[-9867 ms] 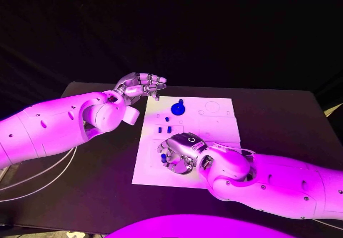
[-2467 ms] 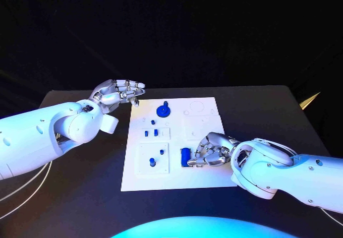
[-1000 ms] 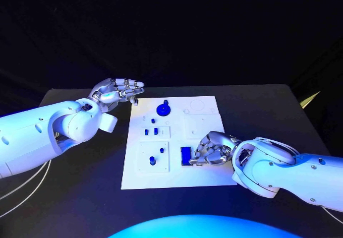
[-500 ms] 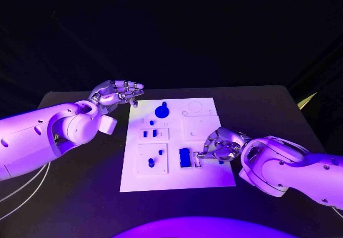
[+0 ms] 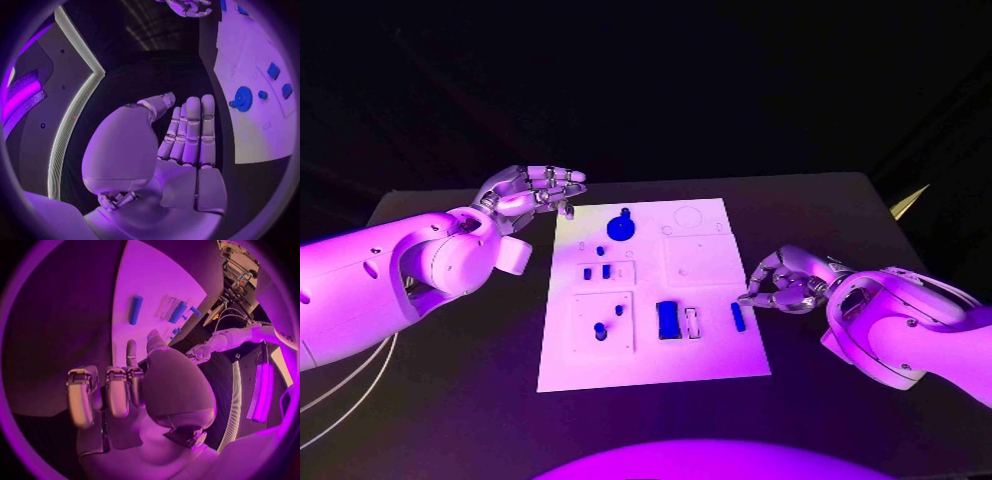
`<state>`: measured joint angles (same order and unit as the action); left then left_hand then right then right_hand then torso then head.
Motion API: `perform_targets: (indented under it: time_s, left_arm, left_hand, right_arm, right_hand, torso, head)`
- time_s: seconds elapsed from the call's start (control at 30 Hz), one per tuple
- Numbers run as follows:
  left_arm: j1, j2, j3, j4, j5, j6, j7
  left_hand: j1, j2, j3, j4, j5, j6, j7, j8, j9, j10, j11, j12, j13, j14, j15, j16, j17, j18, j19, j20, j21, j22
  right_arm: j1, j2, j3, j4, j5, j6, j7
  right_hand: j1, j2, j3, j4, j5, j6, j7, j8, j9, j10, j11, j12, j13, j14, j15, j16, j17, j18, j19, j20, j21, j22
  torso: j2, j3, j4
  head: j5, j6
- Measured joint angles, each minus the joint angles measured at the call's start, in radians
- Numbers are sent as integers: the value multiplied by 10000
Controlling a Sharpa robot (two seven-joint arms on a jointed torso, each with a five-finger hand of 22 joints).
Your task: Assemble the parts on the task board
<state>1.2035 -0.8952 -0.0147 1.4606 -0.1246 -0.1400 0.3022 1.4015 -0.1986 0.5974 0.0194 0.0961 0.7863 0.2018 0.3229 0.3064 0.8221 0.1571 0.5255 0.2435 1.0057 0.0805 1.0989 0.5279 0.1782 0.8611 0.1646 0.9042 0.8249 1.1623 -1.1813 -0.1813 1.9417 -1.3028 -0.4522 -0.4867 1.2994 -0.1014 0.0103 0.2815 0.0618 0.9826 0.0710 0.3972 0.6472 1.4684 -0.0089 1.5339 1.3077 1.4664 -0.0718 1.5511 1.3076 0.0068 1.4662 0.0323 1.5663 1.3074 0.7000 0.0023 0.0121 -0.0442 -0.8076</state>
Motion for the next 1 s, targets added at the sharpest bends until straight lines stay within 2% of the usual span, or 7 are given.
perform_targets:
  time_s: [0.27, 0.4, 0.9, 1.0]
  left_arm:
    - [0, 9, -2, -4, 11, 2, 5]
    - [0, 1, -2, -6, 14, 2, 6]
    - [0, -7, -2, -8, 21, 4, 6]
    - [0, -10, -3, -9, 22, 5, 5]
  left_hand:
    - [0, 0, 0, 0, 0, 0, 0, 0, 0, 0, 0, 0, 1, 0, 0, 0, 1, 0, 0, 0, 0, 1]
    - [0, 0, 0, 0, 0, 0, 0, 0, 1, 0, 0, 0, 1, 0, 0, 0, 1, 0, 0, 0, 0, 1]
    - [0, 0, 0, 0, 0, 0, 0, 0, 2, 0, 0, 0, 2, 0, 0, 0, 2, 0, 0, 0, 0, 2]
    - [0, 0, 0, 0, 0, 0, 0, 0, 2, 0, 0, 0, 2, 0, 0, 0, 2, -1, 0, 0, 0, 2]
  right_arm:
    - [-436, 141, -38, -151, -552, 206, -144]
    - [-553, 276, -45, -240, -701, 272, -215]
    - [-658, 773, -37, -652, -971, 363, -352]
    - [-665, 872, -17, -770, -1102, 444, -382]
  right_hand:
    - [0, 0, 15, 15, 0, 0, 0, 0, -10, 0, 0, 0, -1, 0, 0, 0, -1, 1, 0, 0, 0, 0]
    - [-2, -2, 27, 27, 0, 0, 0, 0, -11, 0, 0, -41, -1, 0, 0, 0, -1, 0, 0, 0, 0, -1]
    - [-68, -68, 27, 27, -1, 3, -2, 13, -5, 0, 0, -41, -2, 0, 0, 0, -2, 0, 0, 0, 0, 7]
    - [-68, -68, 27, 27, -1, 50, -43, 21, 31, 0, 0, -41, -2, 0, 0, 0, -2, 0, 0, 0, 0, 7]
  torso:
    - [0, 0, 9]
    - [2, 0, 17]
    - [4, -6, 21]
    - [3, -10, 21]
  head:
    - [-2, -30]
    - [22, -43]
    - [48, -63]
    - [55, -76]
